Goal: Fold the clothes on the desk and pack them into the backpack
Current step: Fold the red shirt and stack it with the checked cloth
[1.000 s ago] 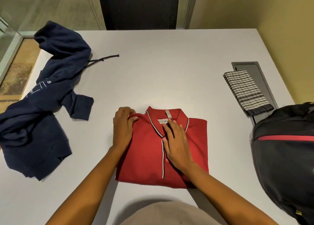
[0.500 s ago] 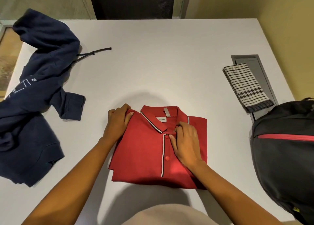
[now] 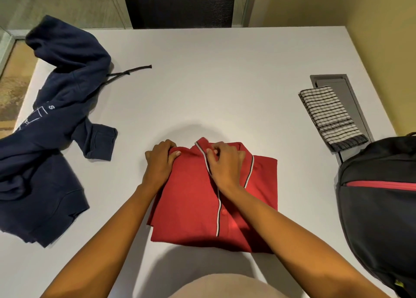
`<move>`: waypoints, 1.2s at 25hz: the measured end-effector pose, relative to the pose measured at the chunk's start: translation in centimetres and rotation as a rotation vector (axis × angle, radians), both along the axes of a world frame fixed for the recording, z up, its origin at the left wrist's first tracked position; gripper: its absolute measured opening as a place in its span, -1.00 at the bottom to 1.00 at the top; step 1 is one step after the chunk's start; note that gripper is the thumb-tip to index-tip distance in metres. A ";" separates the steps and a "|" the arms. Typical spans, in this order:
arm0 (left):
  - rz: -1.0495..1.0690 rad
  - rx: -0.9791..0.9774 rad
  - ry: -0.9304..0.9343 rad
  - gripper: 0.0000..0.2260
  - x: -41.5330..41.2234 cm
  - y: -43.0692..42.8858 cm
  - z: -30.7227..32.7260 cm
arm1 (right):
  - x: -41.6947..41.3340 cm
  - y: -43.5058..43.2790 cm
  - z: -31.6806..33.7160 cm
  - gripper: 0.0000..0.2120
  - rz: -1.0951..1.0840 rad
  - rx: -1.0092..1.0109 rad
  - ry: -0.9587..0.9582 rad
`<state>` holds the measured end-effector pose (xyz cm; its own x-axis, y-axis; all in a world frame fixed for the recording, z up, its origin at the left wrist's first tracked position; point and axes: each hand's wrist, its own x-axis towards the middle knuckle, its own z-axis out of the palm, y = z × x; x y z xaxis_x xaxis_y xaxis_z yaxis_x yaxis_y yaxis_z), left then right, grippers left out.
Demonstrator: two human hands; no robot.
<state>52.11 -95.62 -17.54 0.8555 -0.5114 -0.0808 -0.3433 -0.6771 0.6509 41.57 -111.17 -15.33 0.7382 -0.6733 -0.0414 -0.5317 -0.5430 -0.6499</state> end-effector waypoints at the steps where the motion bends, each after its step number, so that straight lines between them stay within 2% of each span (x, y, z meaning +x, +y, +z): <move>1: 0.035 0.010 0.011 -0.93 0.0 -0.1 -0.1 | -0.4 0.2 -0.1 -0.88 -0.060 -0.014 -0.063; 4: 0.119 0.069 0.006 -0.91 -0.4 -0.9 0.1 | -1.0 0.9 -1.3 -0.85 -0.057 -0.018 -0.052; 6: 0.143 0.122 -0.129 -0.85 -1.1 -1.5 0.5 | -1.7 1.1 -1.6 -0.72 0.030 -0.086 -0.061; 8: 0.119 0.139 -0.307 -0.74 -2.1 -1.8 1.3 | -3.1 1.0 -1.1 -0.63 0.178 -0.177 -0.152; 9: 0.084 0.133 -0.358 -0.68 -3.0 -1.9 1.4 | -4.2 1.2 -0.8 -0.60 0.282 -0.215 -0.159; 11: -0.044 0.137 -0.371 -0.56 -5.5 -2.0 1.5 | -6.9 1.4 -1.1 -0.54 0.472 -0.301 -0.053; 14: -0.277 0.255 -0.360 -0.49 -8.5 -1.1 -0.2 | -11.0 0.7 -2.2 -0.52 0.588 -0.368 0.078; 17: -0.279 0.357 -0.313 -0.47 -8.6 -0.4 -1.7 | -14.5 -0.3 -2.0 -0.54 0.493 -0.234 0.021; 21: -0.284 0.391 -0.306 -0.46 -8.5 -0.6 -2.2 | -17.5 -0.2 -3.4 -0.44 0.196 -0.137 0.206; 24: -0.283 0.407 -0.301 -0.46 -8.5 -0.8 -2.1 | -17.6 -1.3 -4.4 -0.39 0.238 -0.288 0.295; 30: -0.159 0.447 -0.248 -0.40 -9.3 -1.6 -1.2 | -14.1 -6.7 -4.1 -0.45 0.425 -0.446 0.304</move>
